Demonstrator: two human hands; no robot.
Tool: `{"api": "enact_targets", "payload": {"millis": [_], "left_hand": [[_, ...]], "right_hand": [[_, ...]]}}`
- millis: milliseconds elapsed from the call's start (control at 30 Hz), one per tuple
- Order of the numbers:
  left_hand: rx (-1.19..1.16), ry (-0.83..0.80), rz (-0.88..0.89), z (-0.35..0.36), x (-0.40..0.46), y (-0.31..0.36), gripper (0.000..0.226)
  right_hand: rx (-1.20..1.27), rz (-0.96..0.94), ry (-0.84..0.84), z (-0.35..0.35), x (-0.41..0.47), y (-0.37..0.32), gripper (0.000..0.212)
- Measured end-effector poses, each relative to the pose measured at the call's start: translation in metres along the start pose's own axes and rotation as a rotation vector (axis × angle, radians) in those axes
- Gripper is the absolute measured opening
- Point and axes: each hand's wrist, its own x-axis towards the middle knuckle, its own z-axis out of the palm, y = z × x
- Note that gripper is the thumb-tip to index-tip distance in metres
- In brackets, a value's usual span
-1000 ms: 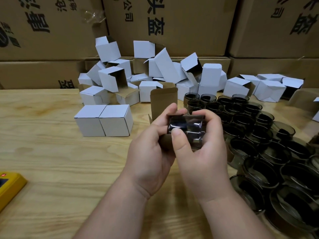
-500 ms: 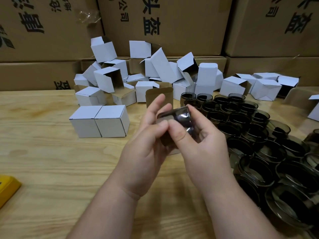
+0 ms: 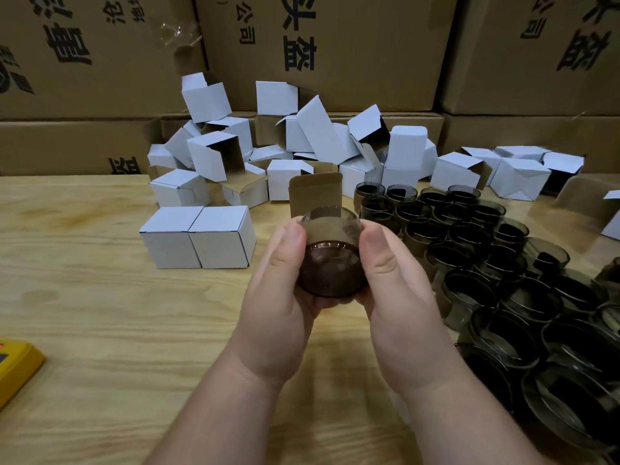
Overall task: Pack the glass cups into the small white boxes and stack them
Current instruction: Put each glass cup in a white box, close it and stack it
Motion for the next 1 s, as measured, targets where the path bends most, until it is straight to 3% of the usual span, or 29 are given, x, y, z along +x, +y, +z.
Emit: {"api": "enact_targets", "payload": {"millis": [333,500,600,767,867,1000], "left_hand": [[-0.206,0.029,-0.036,-0.001,0.002,0.001,0.039],[-0.192,0.03,0.026,-0.001,0.003,0.001,0.038],[-0.062,0.036,0.155,0.0,0.001,-0.001,0.03],[0.322,0.105,0.386,-0.004,0.001,-0.003,0.029],[0.514,0.259,0.529,-0.017,0.005,-0.008,0.033],[0.67,0.382,0.472,-0.038,0.01,-0.022,0.047]], "right_hand": [[0.036,0.034,0.043,0.003,0.001,0.006,0.045],[-0.003,0.012,0.013,0.003,0.0,0.006,0.03],[-0.039,0.008,-0.002,0.003,0.0,0.007,0.025],[-0.105,-0.018,0.049,0.004,0.002,0.011,0.055],[-0.103,-0.054,0.144,0.006,0.002,0.017,0.062],[-0.061,-0.094,0.249,0.006,0.002,0.021,0.064]]}}
